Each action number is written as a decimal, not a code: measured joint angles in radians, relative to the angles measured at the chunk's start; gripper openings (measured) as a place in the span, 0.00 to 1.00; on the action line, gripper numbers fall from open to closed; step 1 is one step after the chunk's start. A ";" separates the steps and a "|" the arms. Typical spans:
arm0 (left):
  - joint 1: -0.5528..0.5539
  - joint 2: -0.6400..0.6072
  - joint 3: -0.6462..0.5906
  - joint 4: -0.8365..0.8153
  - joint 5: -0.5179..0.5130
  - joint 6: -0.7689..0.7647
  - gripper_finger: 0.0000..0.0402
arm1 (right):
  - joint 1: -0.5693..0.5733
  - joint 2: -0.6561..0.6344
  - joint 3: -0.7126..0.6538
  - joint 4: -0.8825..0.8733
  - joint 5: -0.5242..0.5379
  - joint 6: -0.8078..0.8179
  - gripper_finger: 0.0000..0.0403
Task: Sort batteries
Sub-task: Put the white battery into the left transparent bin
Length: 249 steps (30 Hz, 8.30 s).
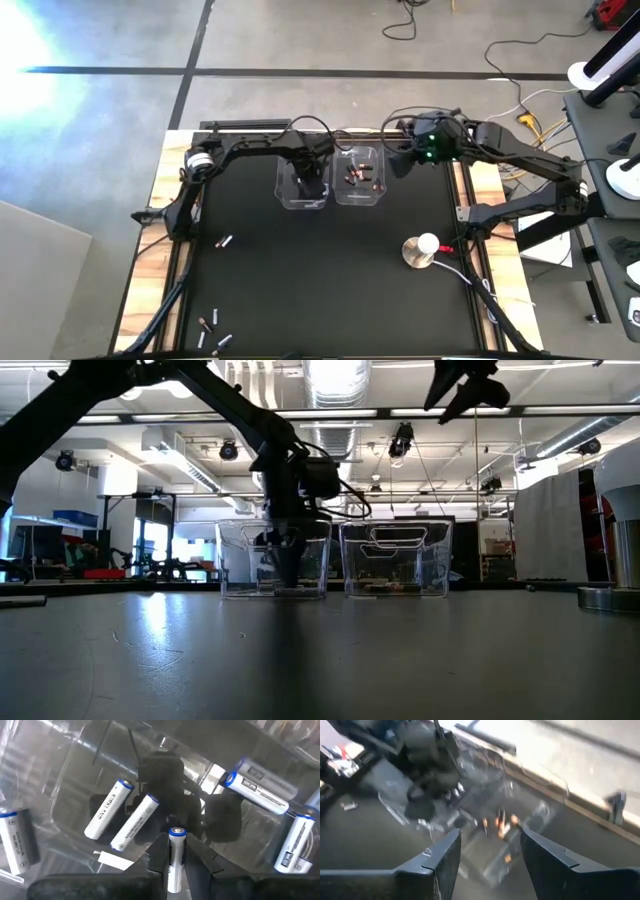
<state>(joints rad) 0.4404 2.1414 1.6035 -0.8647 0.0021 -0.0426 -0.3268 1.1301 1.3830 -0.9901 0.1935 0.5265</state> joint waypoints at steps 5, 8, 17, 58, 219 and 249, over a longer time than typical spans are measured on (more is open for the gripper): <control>-0.002 0.000 0.000 0.000 0.000 0.002 0.08 | -0.050 -0.003 -0.017 -0.187 -0.017 0.073 0.53; -0.002 0.001 0.000 0.009 0.000 -0.005 0.08 | -0.078 -0.007 -0.064 -0.203 -0.016 0.093 0.55; -0.002 0.001 0.002 0.014 0.007 -0.021 0.16 | -0.093 -0.009 -0.265 -0.114 0.015 0.254 0.62; -0.025 -0.462 -0.119 0.040 0.009 0.024 0.34 | -0.562 -0.014 -0.678 0.199 0.173 0.550 0.56; 0.137 -1.026 -0.701 0.787 0.542 -0.314 0.42 | 0.103 0.212 -0.013 0.632 -0.063 -0.088 0.02; -0.078 -1.042 -0.725 0.109 0.111 -0.462 0.42 | 0.022 0.211 -0.013 0.632 -0.061 -0.184 0.03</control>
<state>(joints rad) 0.3628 1.0991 0.8786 -0.7561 0.1135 -0.5046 -0.3050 1.3411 1.3697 -0.3581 0.1326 0.3429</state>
